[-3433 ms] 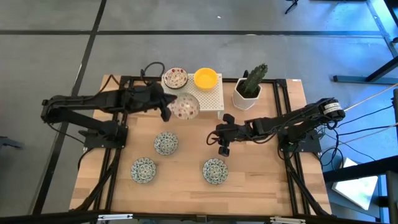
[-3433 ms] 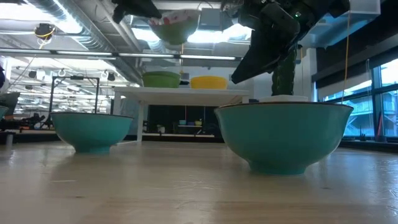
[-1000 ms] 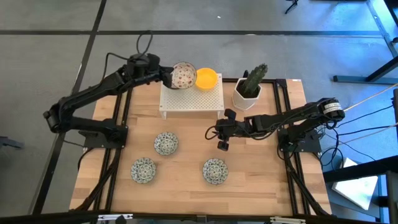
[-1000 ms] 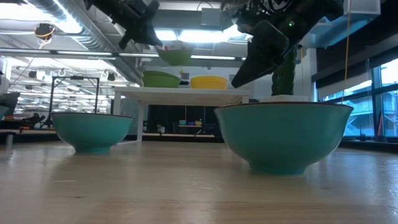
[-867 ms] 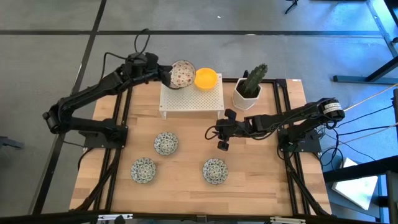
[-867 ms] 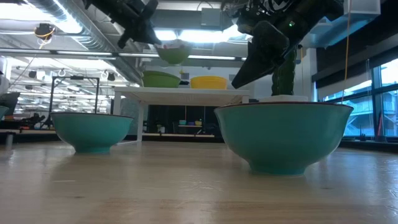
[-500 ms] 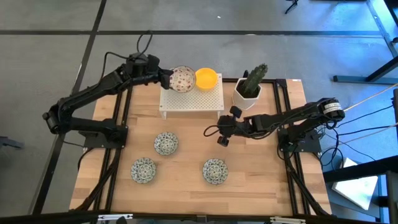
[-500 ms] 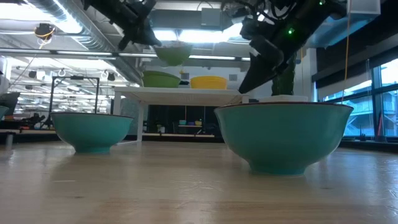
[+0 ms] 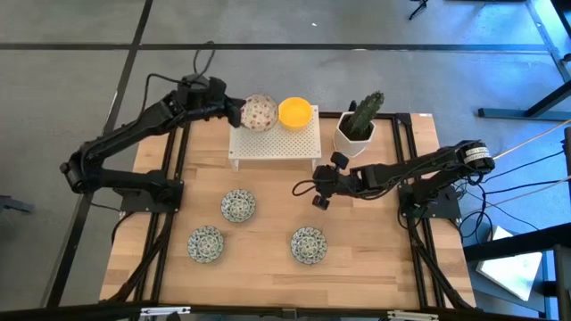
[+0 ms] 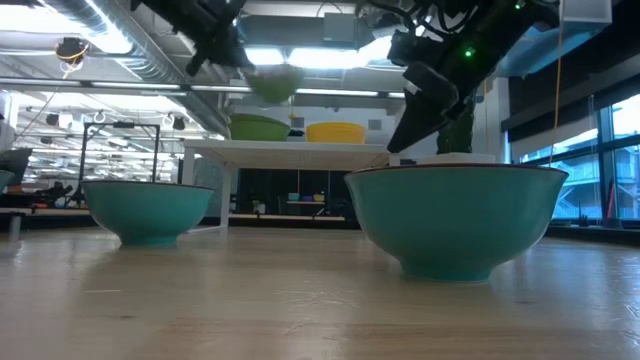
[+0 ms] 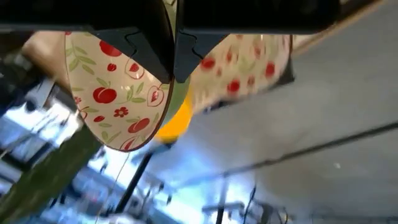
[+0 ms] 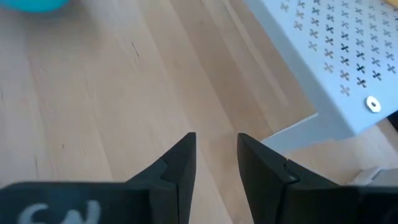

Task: Pick & Place Mini bowls
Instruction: Stack the green patterned bowl on top of the green patterned bowl on the shelf

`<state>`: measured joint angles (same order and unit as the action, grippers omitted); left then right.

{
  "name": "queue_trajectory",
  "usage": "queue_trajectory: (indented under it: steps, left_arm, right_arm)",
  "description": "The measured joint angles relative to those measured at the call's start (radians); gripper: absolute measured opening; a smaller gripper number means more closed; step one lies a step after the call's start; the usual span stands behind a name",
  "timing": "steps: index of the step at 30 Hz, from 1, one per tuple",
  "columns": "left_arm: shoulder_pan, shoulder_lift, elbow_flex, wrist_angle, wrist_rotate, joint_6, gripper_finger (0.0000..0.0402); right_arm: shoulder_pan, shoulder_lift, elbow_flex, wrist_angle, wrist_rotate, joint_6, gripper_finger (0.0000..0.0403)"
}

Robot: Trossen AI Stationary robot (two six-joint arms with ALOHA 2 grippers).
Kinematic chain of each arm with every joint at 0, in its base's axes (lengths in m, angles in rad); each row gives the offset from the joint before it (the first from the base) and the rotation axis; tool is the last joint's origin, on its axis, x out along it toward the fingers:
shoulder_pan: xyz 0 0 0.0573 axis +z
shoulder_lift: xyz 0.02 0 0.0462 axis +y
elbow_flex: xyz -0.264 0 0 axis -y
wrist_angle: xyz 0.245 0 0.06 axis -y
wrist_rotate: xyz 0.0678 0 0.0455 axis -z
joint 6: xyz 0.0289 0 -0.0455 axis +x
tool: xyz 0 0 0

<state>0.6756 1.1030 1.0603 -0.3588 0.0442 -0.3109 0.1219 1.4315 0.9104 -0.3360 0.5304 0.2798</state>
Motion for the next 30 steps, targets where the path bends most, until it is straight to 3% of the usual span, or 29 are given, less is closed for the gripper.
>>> queue_trajectory:
  steps: [8,19,30]
  left_arm:
    - [-0.009,0.001,-0.087,0.007,0.0,0.017,0.0004]
    - [0.08,0.002,-0.089,0.095,-0.082,-0.042,0.0005]
    - [0.133,0.019,-0.089,-0.017,-0.103,-0.039,0.0027]
  right_arm:
    - [0.008,0.0,0.0,0.0,-0.001,0.006,0.0118]
    - [0.008,0.0,0.0,0.002,0.0,0.005,0.0118]
    - [0.008,0.0,0.0,0.003,0.0,0.005,0.0118]
